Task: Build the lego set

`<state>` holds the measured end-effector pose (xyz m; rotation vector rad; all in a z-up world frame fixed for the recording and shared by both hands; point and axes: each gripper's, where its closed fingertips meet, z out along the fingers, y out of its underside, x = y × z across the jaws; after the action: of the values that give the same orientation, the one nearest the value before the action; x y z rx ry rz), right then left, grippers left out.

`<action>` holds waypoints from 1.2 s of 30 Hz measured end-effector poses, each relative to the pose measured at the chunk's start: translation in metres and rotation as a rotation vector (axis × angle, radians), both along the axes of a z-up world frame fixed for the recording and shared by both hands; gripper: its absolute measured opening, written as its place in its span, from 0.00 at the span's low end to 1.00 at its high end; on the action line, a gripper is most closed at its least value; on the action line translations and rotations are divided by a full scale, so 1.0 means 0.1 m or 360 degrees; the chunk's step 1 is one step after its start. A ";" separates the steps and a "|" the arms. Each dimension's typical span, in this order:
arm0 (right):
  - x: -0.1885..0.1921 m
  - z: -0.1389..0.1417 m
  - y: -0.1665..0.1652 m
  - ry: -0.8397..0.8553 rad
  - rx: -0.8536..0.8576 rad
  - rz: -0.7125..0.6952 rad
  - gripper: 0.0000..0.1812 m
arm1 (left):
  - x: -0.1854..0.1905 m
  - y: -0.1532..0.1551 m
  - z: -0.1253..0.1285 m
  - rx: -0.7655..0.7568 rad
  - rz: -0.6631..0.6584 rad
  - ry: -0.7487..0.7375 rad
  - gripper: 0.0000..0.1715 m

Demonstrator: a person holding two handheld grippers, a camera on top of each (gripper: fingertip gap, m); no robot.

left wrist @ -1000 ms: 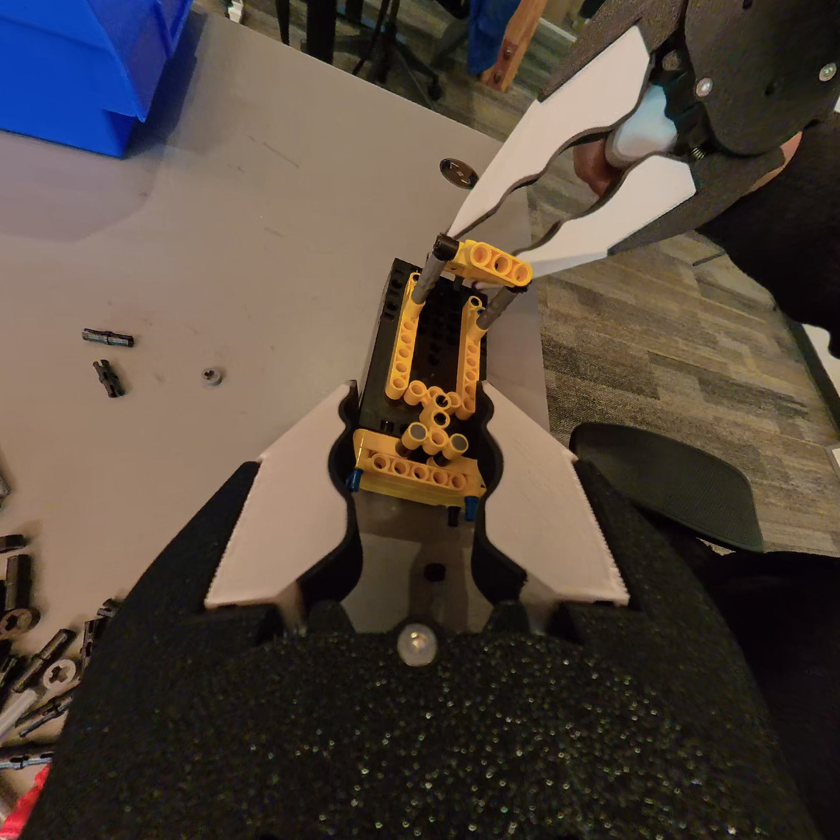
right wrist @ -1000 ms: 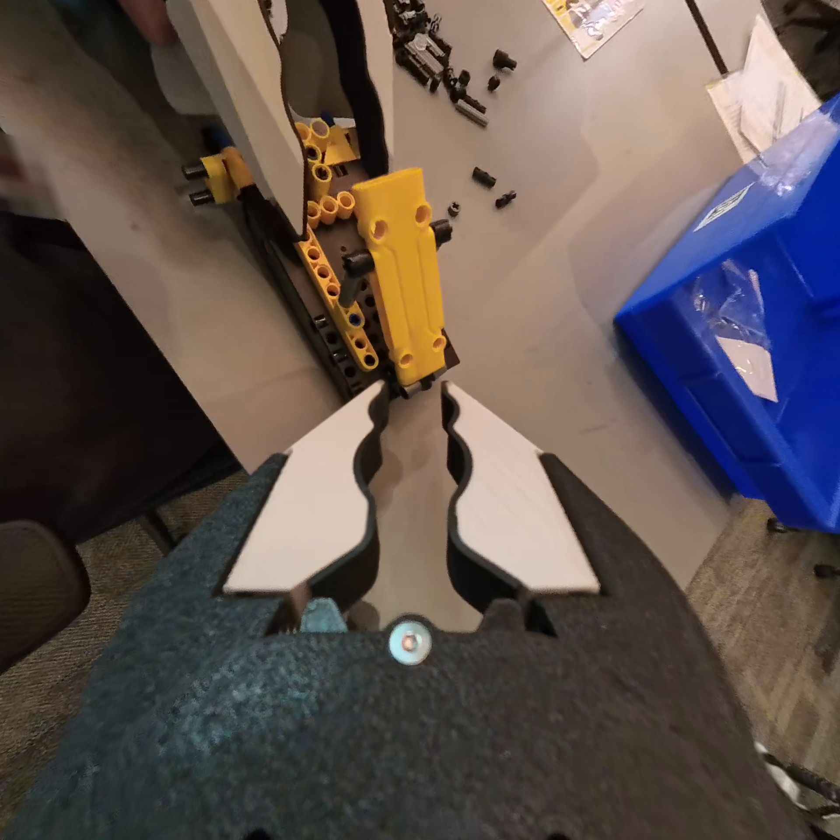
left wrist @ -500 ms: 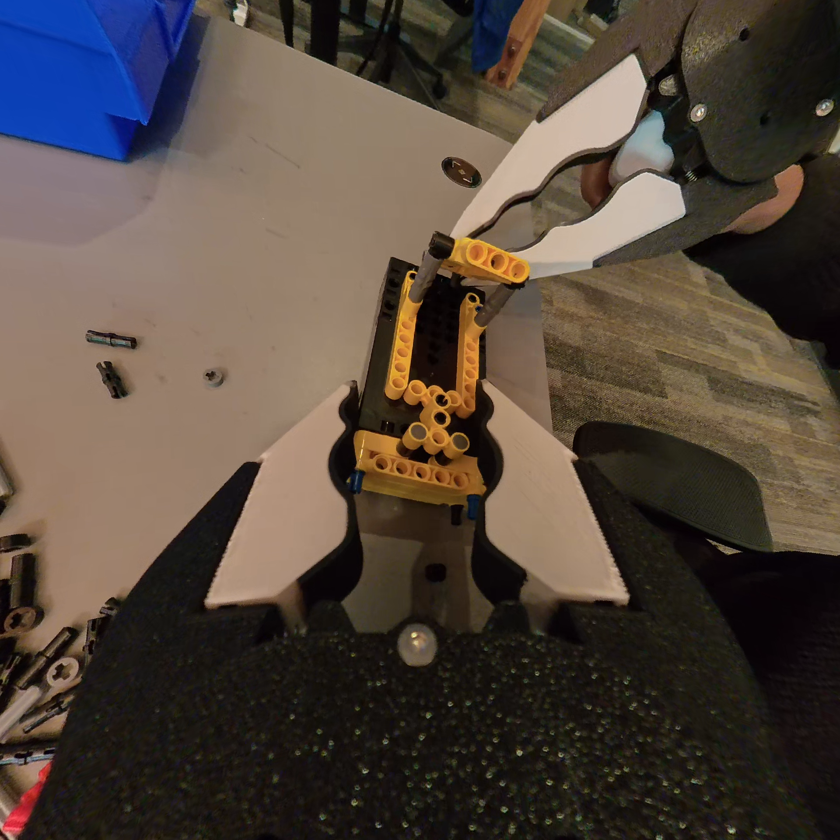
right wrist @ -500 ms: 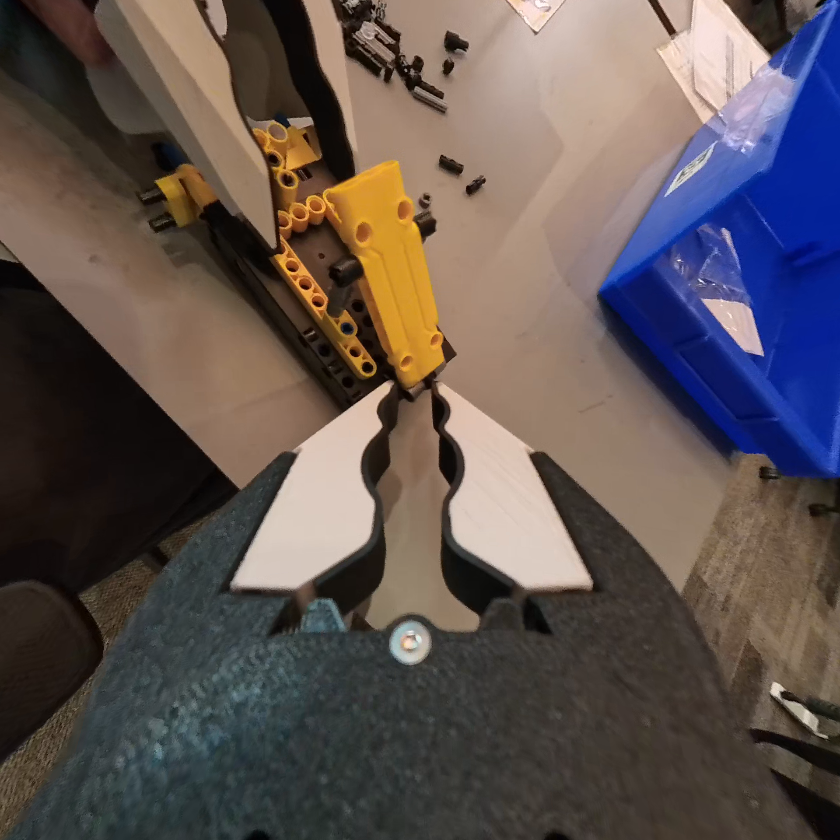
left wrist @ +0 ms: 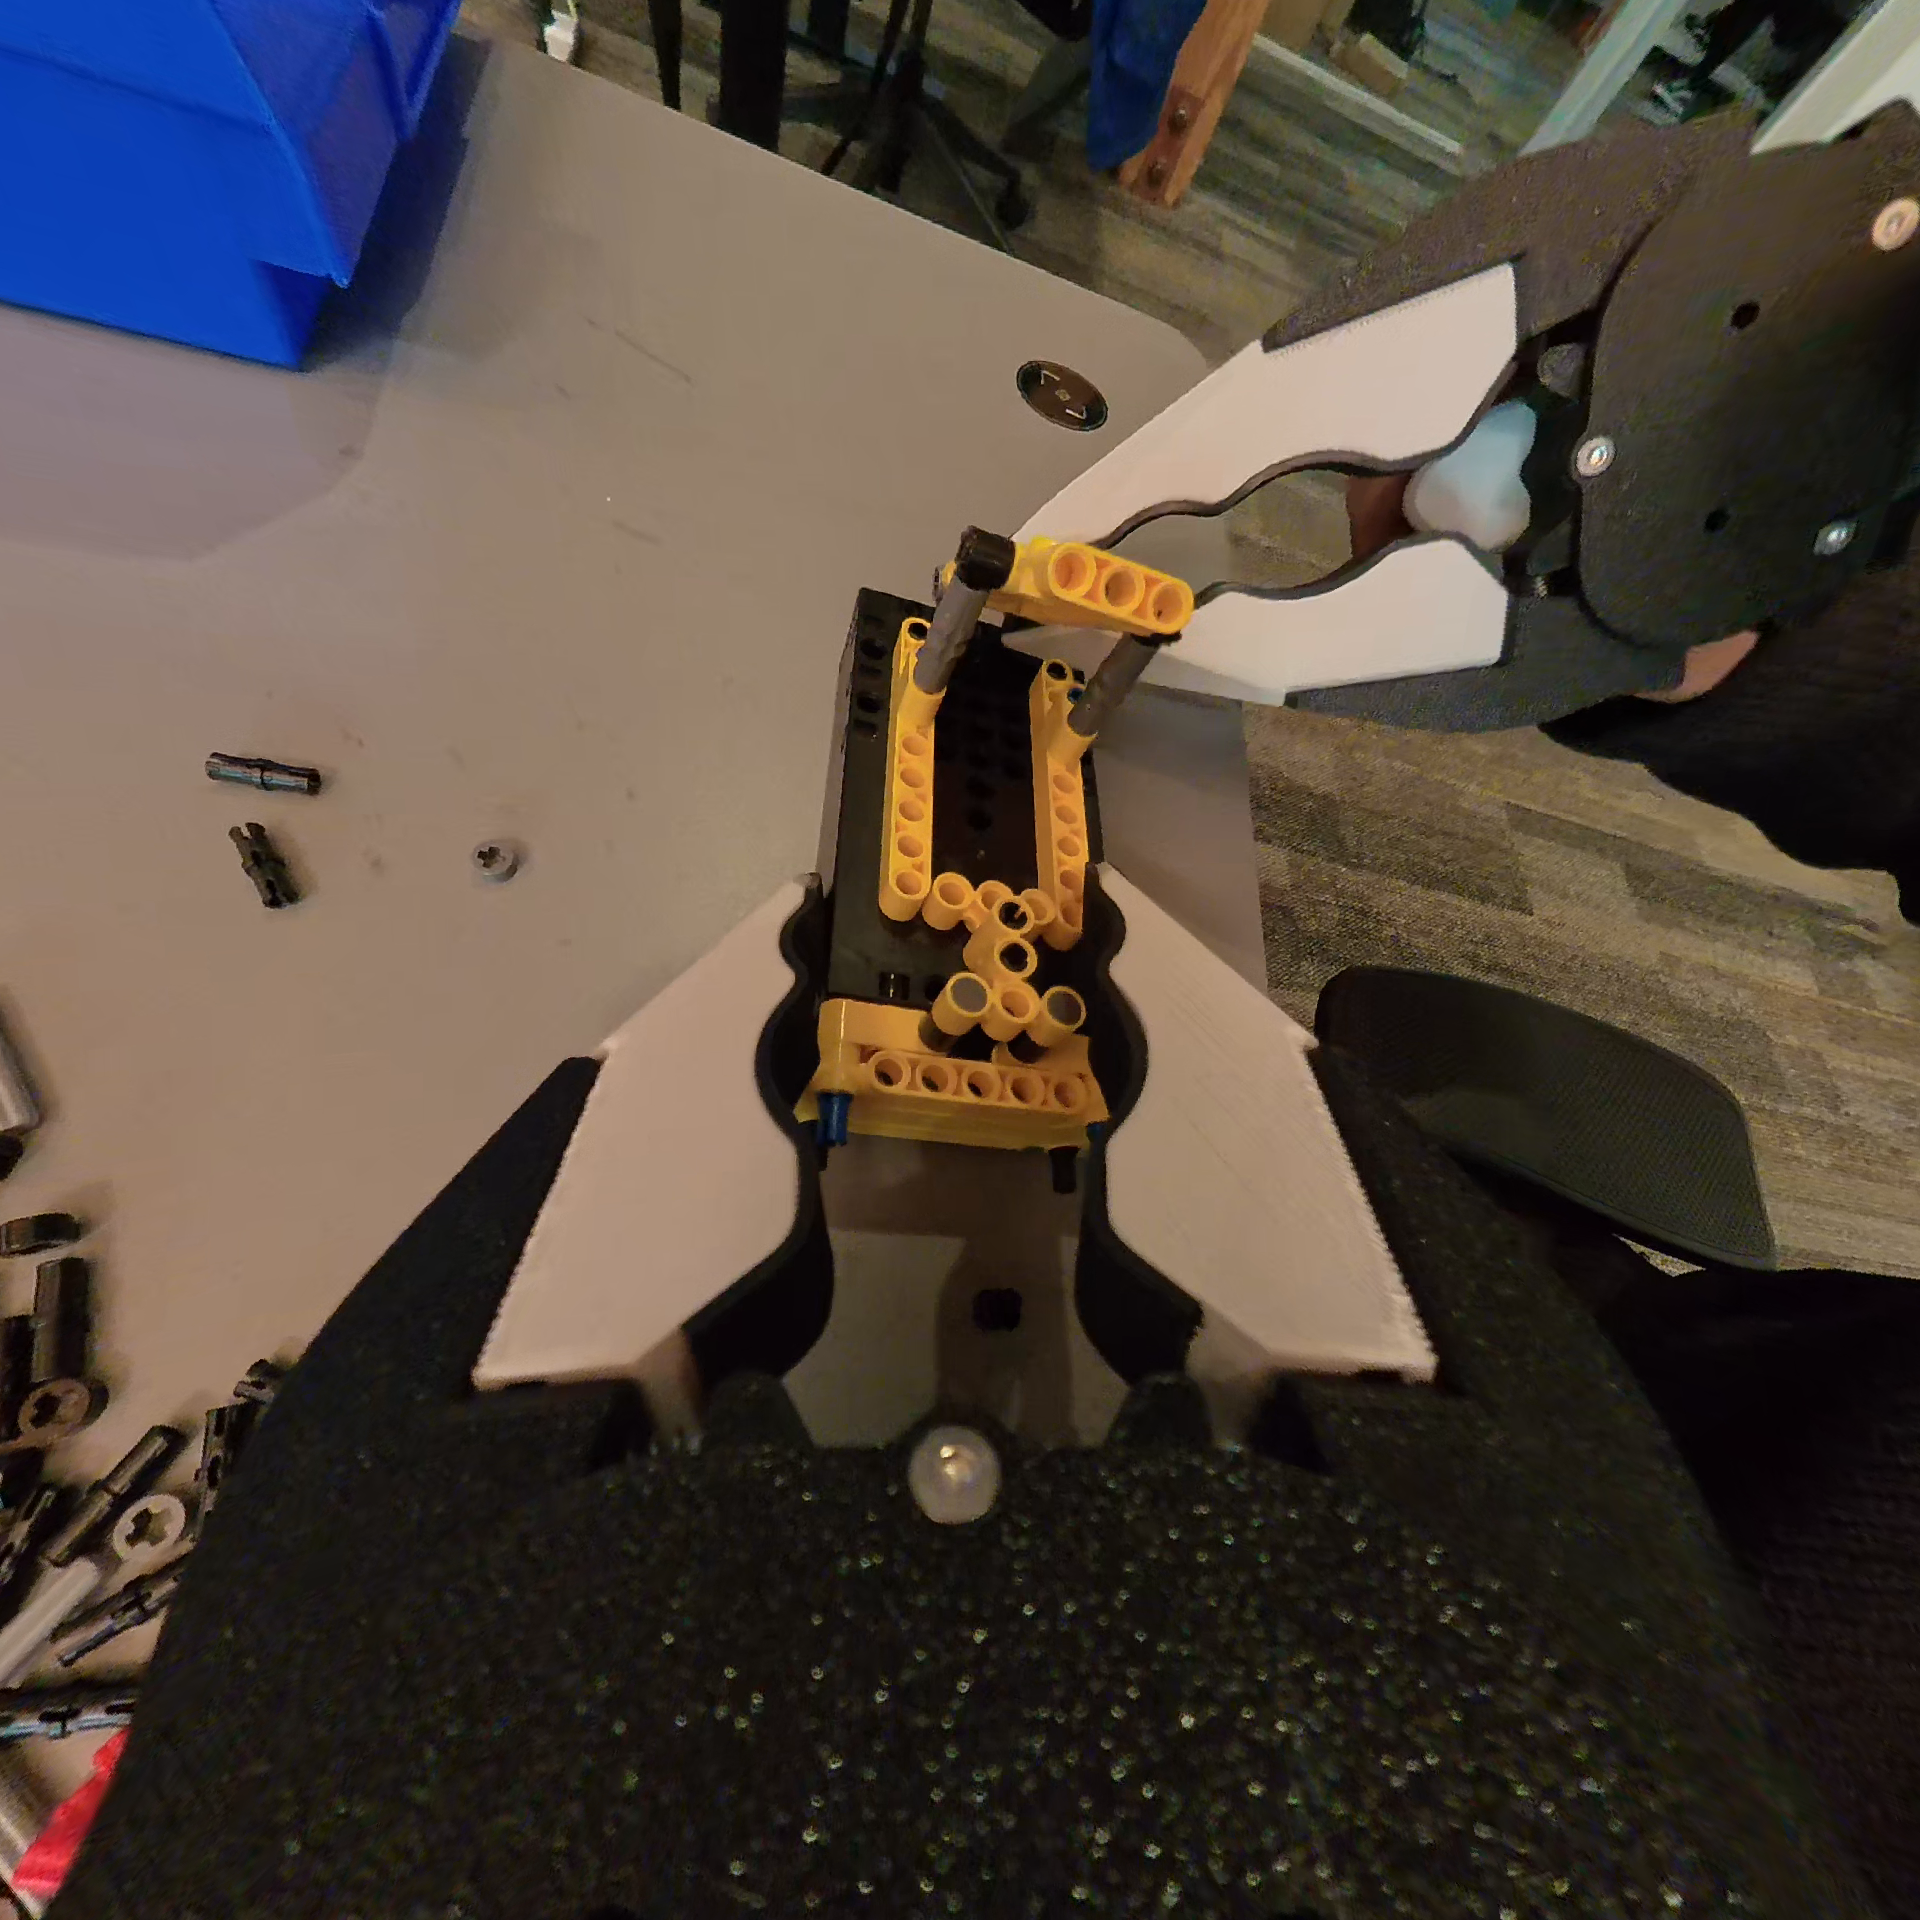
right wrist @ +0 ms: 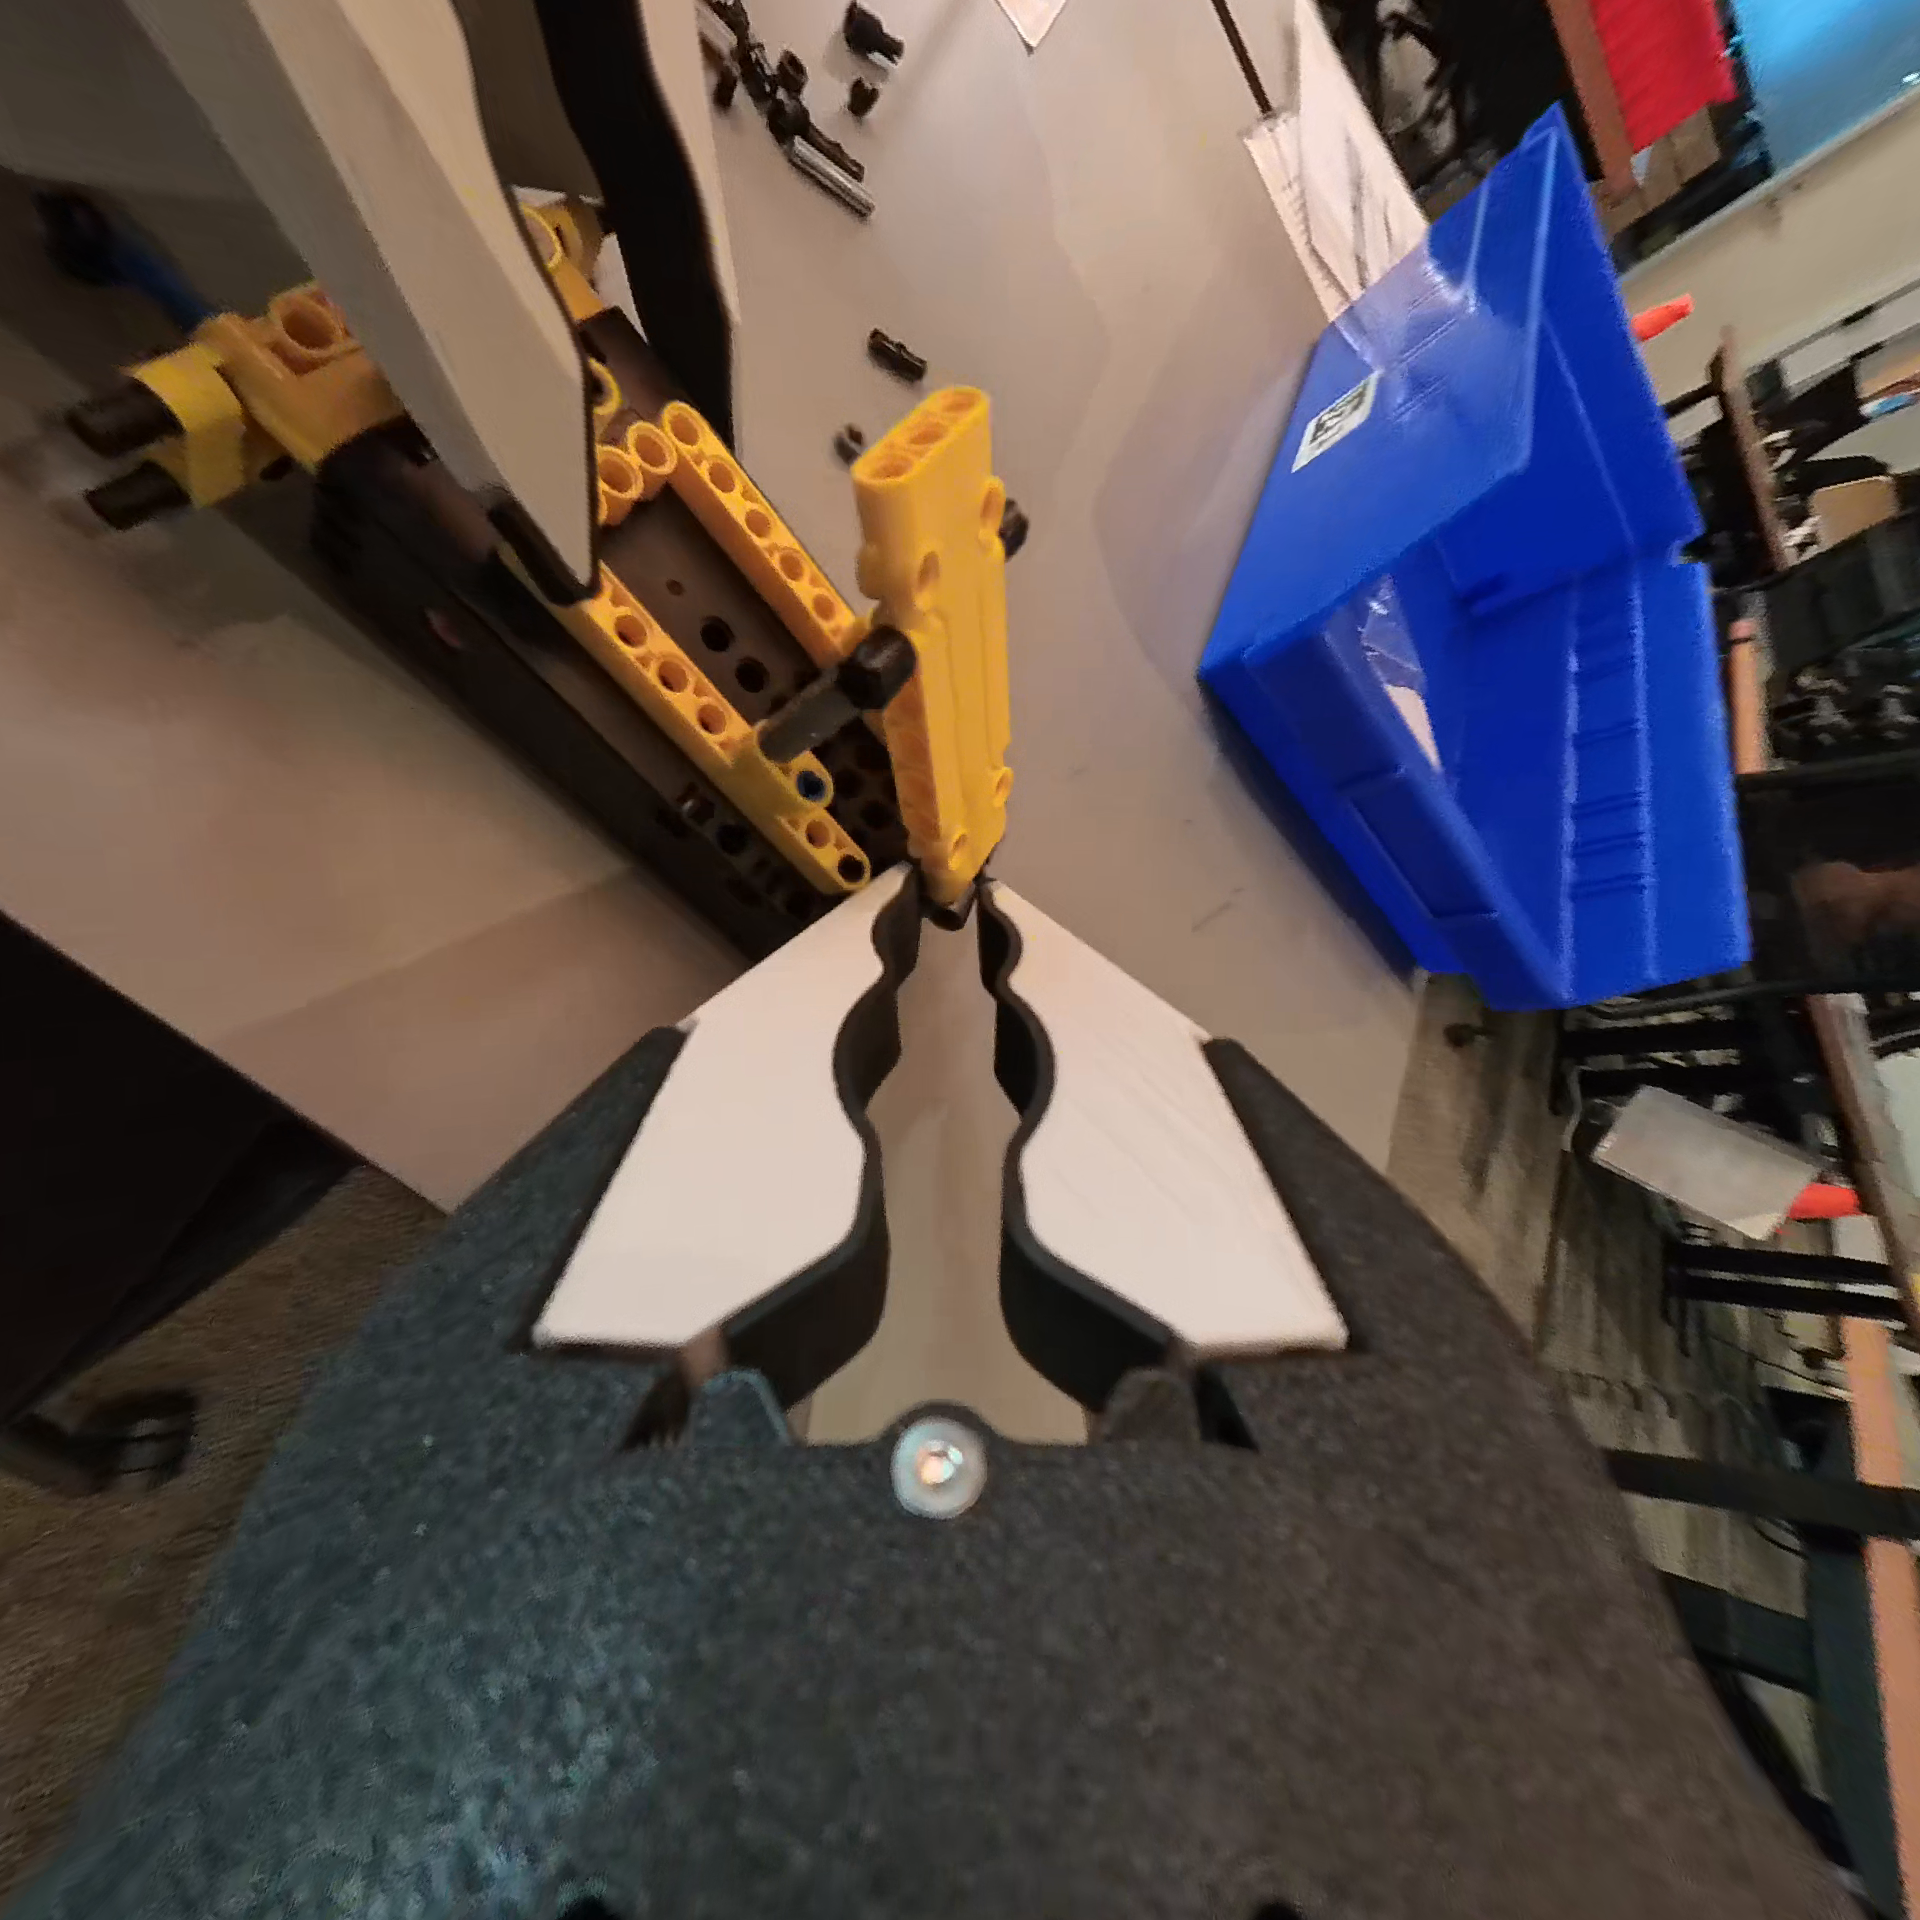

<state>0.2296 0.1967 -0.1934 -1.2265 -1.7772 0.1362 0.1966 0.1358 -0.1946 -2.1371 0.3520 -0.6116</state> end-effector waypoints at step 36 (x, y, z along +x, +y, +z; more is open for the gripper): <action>0.09 0.02 -0.02 0.0130 -0.0217 0.0206 0.08 | 0.00 0.02 0.01 0.0007 -0.0035 0.0020 0.29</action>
<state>0.2386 0.1943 -0.1910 -1.1836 -1.7994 0.3830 0.1962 0.1382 -0.1937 -2.1363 0.3834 -0.6098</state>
